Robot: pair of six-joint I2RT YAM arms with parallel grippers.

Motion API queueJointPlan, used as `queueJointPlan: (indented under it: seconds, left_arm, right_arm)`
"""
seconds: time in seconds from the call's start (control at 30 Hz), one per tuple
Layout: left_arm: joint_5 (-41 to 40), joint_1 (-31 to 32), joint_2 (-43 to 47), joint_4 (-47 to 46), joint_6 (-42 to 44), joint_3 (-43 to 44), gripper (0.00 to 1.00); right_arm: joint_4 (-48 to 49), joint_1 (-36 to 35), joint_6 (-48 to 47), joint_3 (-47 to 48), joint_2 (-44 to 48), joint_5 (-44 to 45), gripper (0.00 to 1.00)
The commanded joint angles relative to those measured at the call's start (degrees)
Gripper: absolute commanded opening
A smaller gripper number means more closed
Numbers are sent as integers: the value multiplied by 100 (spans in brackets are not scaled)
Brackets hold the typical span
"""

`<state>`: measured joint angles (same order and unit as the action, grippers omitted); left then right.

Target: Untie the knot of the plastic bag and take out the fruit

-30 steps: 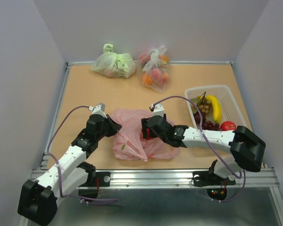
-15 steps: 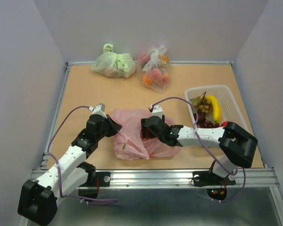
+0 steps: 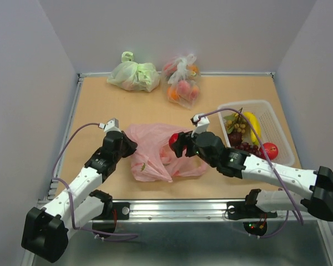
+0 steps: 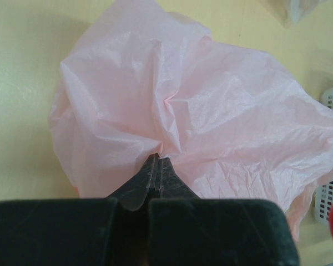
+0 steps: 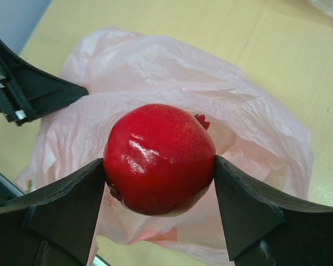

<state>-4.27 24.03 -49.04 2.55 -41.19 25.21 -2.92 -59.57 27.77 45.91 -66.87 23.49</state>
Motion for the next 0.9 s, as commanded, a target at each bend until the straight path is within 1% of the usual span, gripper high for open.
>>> queueJointPlan:
  seconds: [0.0,0.03,0.07,0.1,0.17,0.2,0.23,0.3,0.33,0.4,0.43,0.47,0.5,0.53,0.57,0.6,0.63,0.7,0.77,0.8,0.83,0.87]
  left_arm:
    - [-311,14,-45,114,-21,308,0]
    - [-346,14,-19,167,-29,335,0]
    - [-390,5,25,280,-29,361,0]
    - [-442,5,130,360,-29,396,0]
    - [-627,5,349,561,-3,502,0]
    - [-714,-4,429,632,23,537,0]
    - [-750,-21,491,685,32,607,0]
    - [-803,-39,684,861,67,686,0]
    - [-864,-65,728,922,85,756,0]
    - [-900,-91,807,1072,120,818,0]
    - [-926,-92,825,1099,129,871,0]
    - [-926,-109,834,1134,146,897,0]
    - [-935,-118,843,1186,164,915,0]
    - [-935,-118,834,1204,181,941,0]
    - [-935,-127,834,1257,208,968,0]
    - [-935,-136,817,1257,225,968,0]
    - [-918,-136,825,1257,243,985,0]
    - [-900,-153,843,1248,278,1021,0]
    - [-882,-153,852,1240,304,1056,0]
    - [-882,-153,852,1257,331,1073,0]
    - [-874,-171,861,1274,331,1134,0]
    - [-856,-171,878,1292,357,1152,0]
  right_arm:
    - [108,24,-149,-12,490,444,17]
    - [29,16,-140,23,543,751,16]
    - [-207,59,-166,102,596,1380,16]
    - [-357,121,-175,163,631,1656,16]
    - [-858,550,-149,321,693,2096,16]
    - [-1016,752,-123,357,719,2142,16]
    - [-1270,1172,-123,392,824,2221,16]
    - [-1404,1508,-271,419,991,2458,16]
    - [-1457,1806,-368,427,1166,2624,16]
    - [-1484,2193,-702,454,1316,2872,16]
    - [-1501,2439,-781,497,1369,2872,17]
    - [-1492,2972,-895,507,1448,2776,17]
    - [-1492,3256,-948,507,1458,2680,17]
    - [-1501,3764,-975,498,1440,2574,18]
    - [-1501,4004,-984,489,1388,2382,19]
    - [-1510,4223,-958,463,1326,2276,23]
    - [-1519,4417,-923,437,1274,2205,24]
    - [-1528,5224,-774,331,1028,1906,28]
    - [-1536,5551,-642,270,861,1722,31]
    - [-1536,5692,-537,243,729,1503,37]
    - [-1536,5824,-501,234,659,1388,41]
    - [-1536,5930,-466,243,606,1300,51]
